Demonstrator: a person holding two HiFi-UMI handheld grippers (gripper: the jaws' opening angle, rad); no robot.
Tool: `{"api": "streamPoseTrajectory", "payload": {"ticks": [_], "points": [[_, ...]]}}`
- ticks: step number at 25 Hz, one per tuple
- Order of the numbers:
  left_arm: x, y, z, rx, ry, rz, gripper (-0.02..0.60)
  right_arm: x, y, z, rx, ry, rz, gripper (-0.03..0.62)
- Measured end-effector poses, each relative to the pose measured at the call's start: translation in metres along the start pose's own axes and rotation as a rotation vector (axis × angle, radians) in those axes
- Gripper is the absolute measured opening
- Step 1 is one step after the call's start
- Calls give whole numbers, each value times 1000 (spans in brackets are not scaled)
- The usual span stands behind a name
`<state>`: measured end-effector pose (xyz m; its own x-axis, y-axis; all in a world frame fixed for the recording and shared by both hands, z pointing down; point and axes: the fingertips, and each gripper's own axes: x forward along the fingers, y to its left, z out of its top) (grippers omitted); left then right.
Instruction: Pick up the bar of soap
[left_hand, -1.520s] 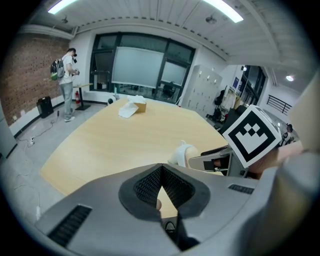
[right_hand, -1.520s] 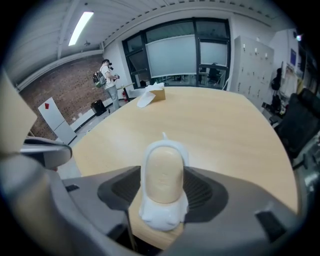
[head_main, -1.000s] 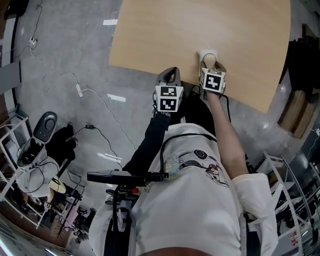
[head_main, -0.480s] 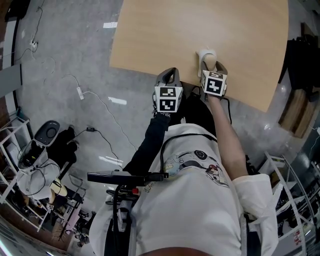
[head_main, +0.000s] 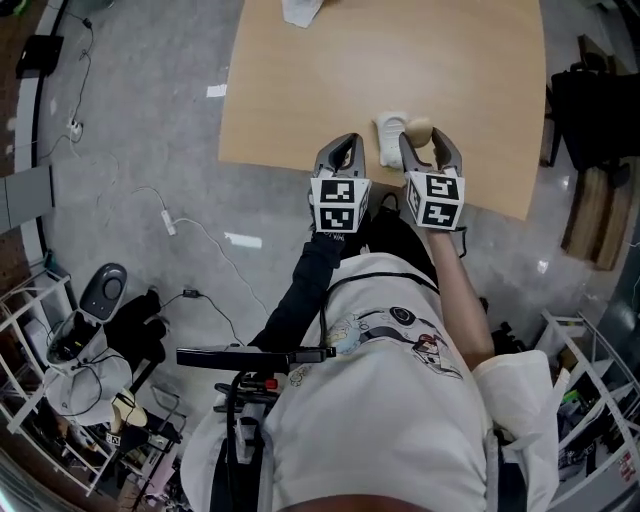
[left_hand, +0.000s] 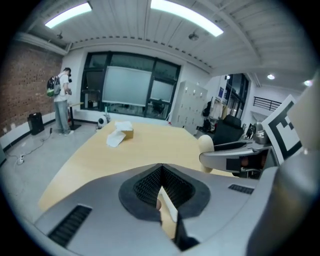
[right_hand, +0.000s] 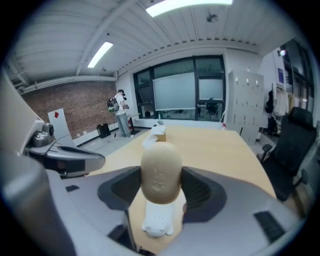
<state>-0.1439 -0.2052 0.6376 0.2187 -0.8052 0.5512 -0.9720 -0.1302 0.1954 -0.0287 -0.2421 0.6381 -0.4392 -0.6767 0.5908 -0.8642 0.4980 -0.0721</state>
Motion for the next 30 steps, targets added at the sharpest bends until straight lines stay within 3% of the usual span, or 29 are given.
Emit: {"api": "streamPoseTrajectory", "payload": {"ticks": [8, 19, 30], "points": [[-33, -53, 100, 136, -235, -66, 2, -86, -9, 87, -38, -253, -11, 249], [-75, -76, 202, 184, -490, -76, 2, -158, -36, 178, -88, -538, -84, 249], [-108, -80, 231, 190, -567, -57, 2, -187, -31, 208, -97, -618, -88, 249]]}}
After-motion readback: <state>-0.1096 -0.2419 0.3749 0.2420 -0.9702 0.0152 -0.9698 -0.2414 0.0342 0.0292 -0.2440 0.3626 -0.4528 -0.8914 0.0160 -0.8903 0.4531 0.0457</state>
